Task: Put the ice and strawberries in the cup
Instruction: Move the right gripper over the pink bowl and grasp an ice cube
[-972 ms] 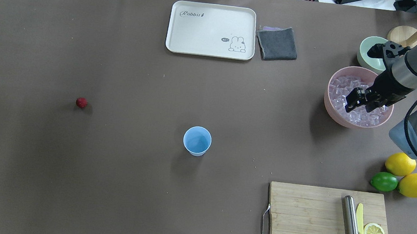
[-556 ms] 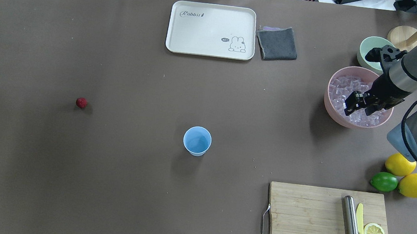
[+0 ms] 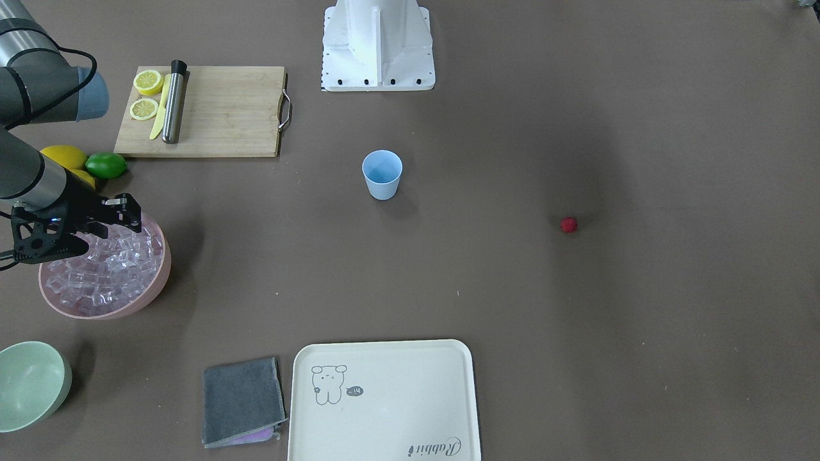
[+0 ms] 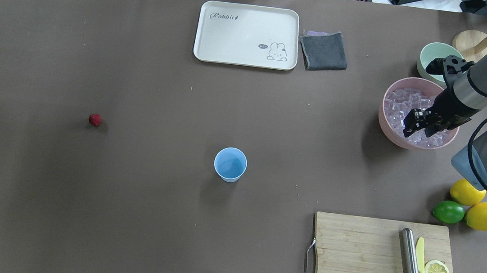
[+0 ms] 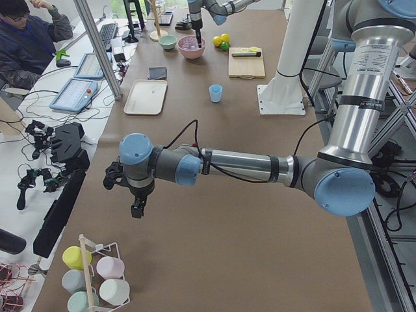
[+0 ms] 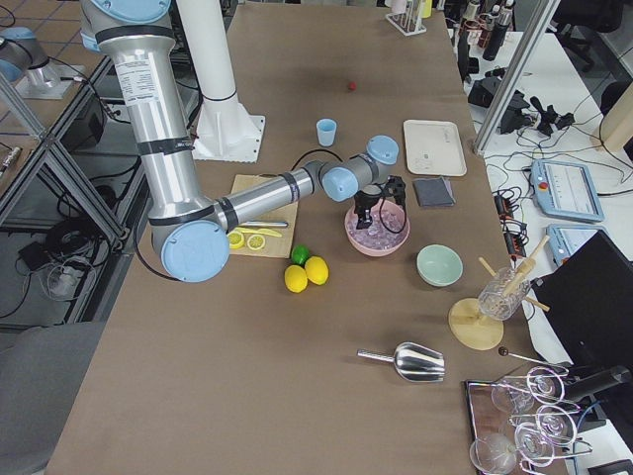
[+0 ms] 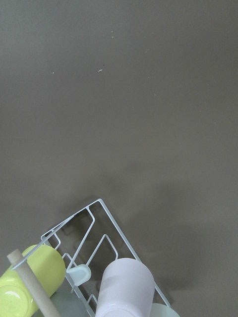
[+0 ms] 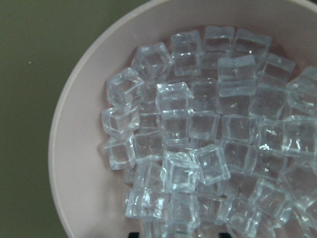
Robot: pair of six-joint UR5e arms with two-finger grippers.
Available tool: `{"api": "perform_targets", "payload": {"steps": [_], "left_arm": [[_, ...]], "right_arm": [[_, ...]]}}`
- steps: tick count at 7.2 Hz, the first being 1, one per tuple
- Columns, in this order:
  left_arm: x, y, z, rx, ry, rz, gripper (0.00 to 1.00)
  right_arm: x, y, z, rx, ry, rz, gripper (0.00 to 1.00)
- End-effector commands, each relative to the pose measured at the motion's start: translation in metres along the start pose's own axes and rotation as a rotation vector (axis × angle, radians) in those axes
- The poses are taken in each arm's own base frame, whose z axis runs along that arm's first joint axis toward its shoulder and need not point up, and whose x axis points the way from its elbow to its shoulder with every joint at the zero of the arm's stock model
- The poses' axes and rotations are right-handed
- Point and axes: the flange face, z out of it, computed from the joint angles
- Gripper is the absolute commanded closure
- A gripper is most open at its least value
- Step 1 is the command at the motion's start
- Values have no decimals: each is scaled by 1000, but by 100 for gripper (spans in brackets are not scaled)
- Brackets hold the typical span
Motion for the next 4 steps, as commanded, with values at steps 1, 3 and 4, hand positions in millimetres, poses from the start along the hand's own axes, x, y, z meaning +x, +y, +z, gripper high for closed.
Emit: {"api": "perform_targets", "payload": {"steps": [1,3,4], "left_arm": [[0,0,0,0,0,1,2],[0,0,0,0,0,-1,2],[1,-1,-1,1,0,-1,2]], "right_arm": [[2,0,3,-1,9,0,89],[-4,-2,-1,-1,-5,-4,100],[0,-5,-10,12,-13,2,100]]}}
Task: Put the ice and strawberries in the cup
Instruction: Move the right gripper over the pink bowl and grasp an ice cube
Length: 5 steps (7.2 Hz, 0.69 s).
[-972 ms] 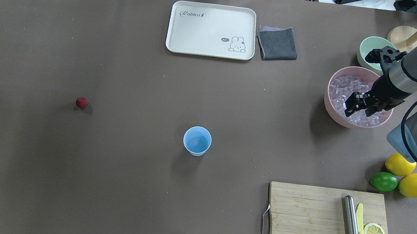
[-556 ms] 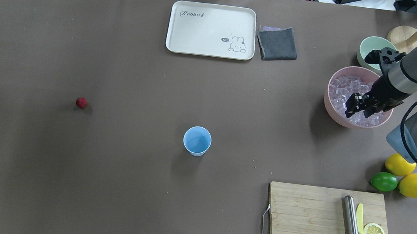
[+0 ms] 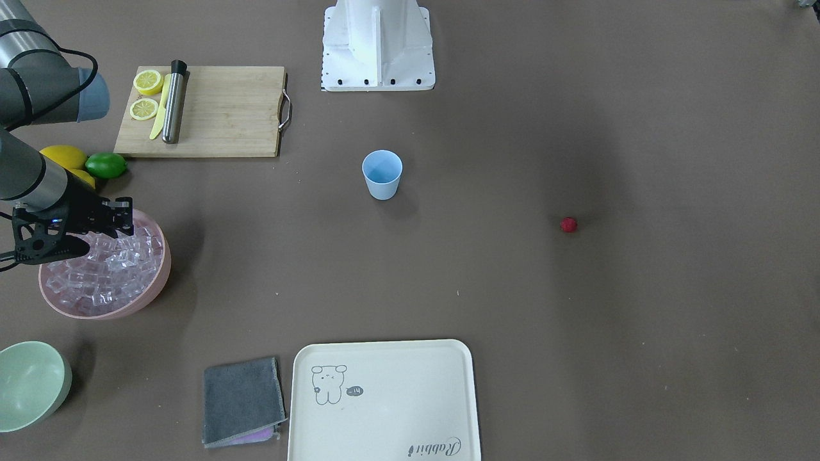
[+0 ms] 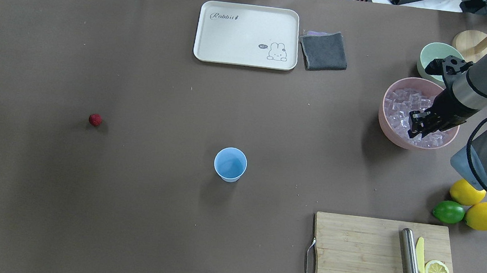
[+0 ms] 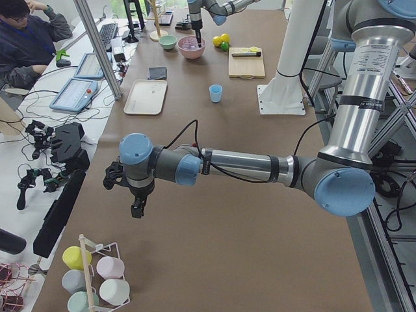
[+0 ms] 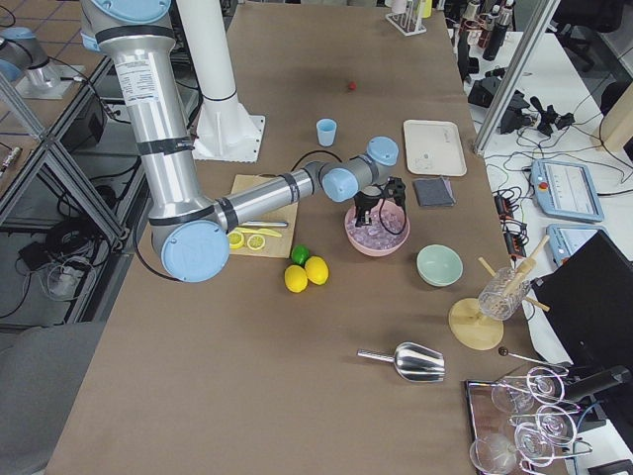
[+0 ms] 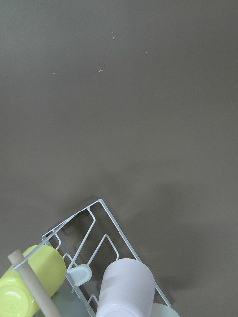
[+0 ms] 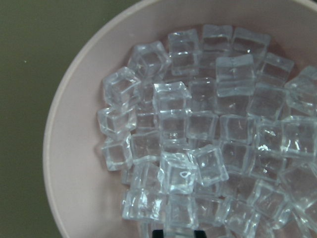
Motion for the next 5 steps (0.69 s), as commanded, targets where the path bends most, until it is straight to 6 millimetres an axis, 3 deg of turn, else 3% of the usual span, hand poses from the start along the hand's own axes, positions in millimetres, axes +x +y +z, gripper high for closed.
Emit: {"api": "perform_targets", "payload": {"steps": [1,2,3,4,5], "left_arm": [[-1,0,1,-3,0,-4,2],[-1,0,1,-3,0,-4,2],[-1,0,1,-3,0,-2,2],[-1,1,1,-4,0,-3,2],[-2,1,2,-4,0,-3,2]], "right_arm": [[5,-5,-30,25,-50,15,100],[2,-4,-57,41,-108,10,100],[-16,-18,-93,90,-154,-11,100],[-57,-37,-120,109,-198,-14,100],[-111,-51,-140,124,-239,33,100]]}}
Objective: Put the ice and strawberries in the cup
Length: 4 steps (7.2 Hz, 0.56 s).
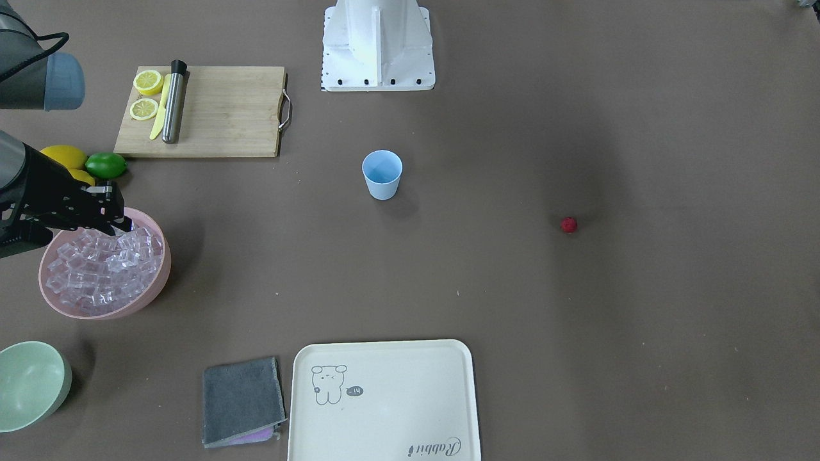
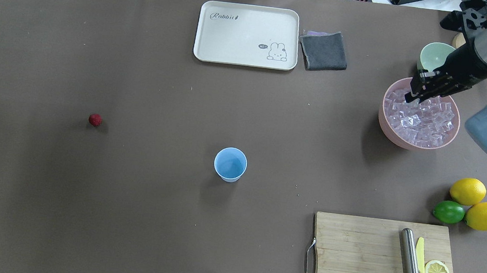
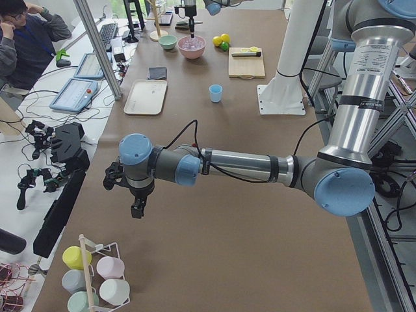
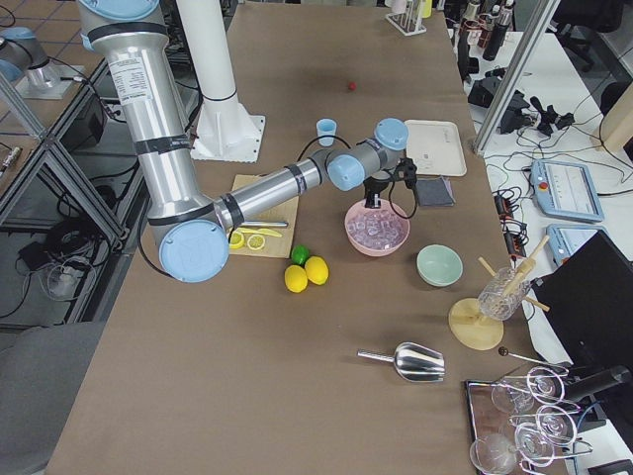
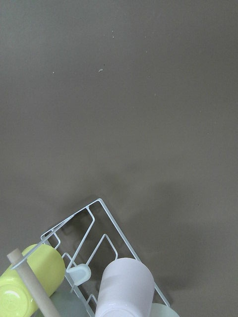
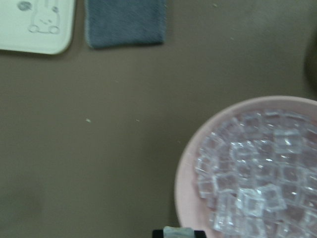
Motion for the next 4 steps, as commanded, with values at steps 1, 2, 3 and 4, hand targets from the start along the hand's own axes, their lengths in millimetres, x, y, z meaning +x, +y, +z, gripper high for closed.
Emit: {"api": "perform_targets", "payload": {"steps": [1,2,3,4], "left_arm": [[-1,2,1,-1,0,-1,2],[-1,1,1,-1,0,-1,2],[-2,1,2,-4,0,-3,2],[-5,1,5,-9,1,-9,2]], "right_arm": [[-130,-16,-1,4,-89,60,100],[-195,-11,16,30,-86,78,100],[-261,13,50,69,-85,108,100],[-302,50,92,95,-108,105,100]]}}
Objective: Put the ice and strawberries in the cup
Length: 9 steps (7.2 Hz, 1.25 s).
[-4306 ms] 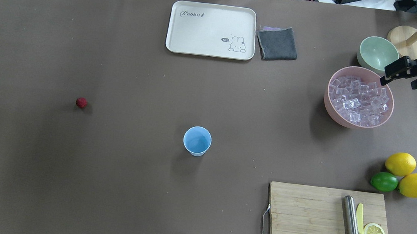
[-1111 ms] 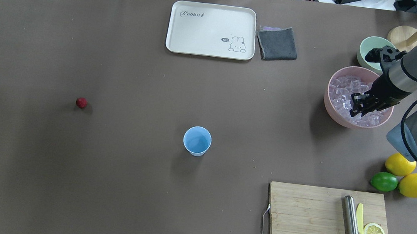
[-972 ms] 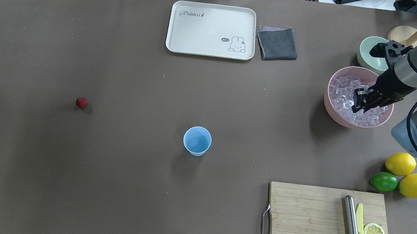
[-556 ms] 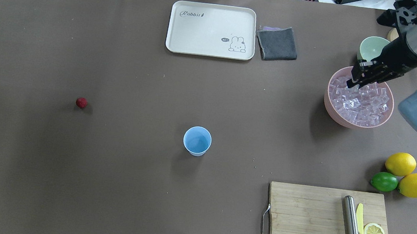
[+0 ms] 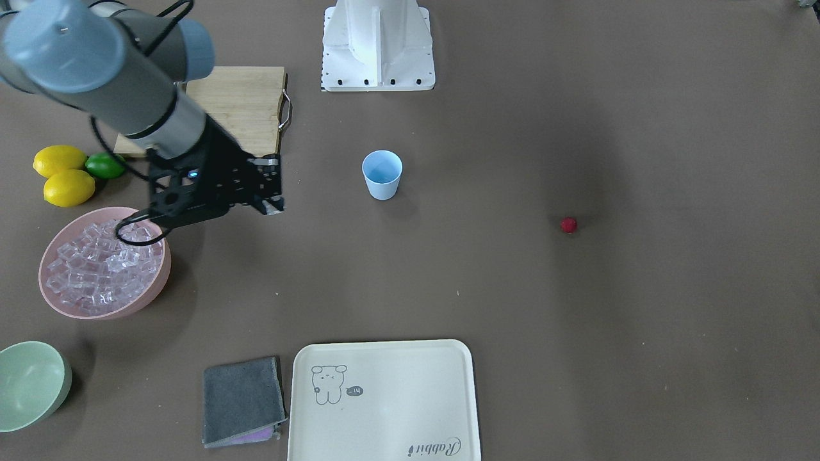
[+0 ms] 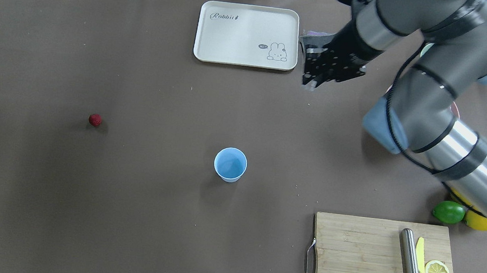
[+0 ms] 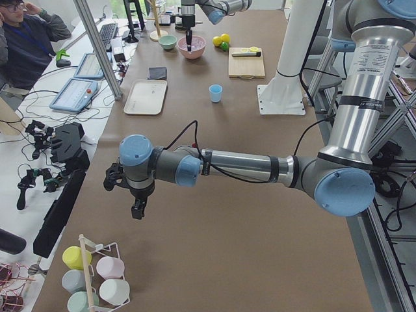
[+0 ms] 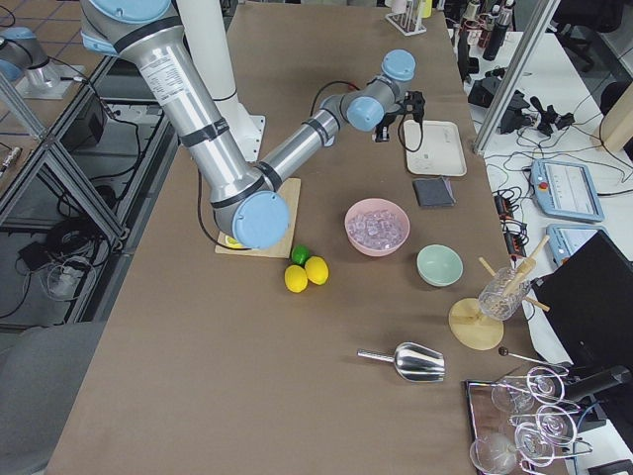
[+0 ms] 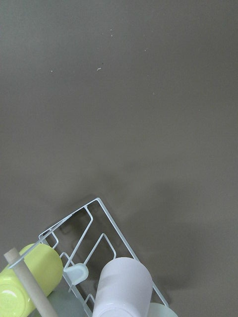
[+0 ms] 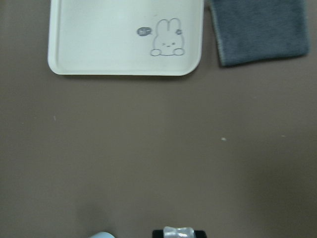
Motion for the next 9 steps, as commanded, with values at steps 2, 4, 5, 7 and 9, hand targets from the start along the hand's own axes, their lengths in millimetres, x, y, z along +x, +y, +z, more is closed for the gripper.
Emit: {"api": "perform_targets", "payload": {"steps": [2,4,5,7,9], "left_arm": [[-3,-1,3,-6,-1,-4,2],[-4,-12,5,-9,-1,-8,2],[-4,-14,5,-9,-1,-8,2],[-4,-14,4,-8,-1,-7,2],[-4,-14,5,-9,-1,-8,2]], "right_arm": [[-90,118,105,53,-6,26,100],[-73,144,130,21,34,23,100],[-75,154,136,5,34,18,100],[-84,155,125,11,11,27,88],[-84,143,106,35,-10,36,2]]}}
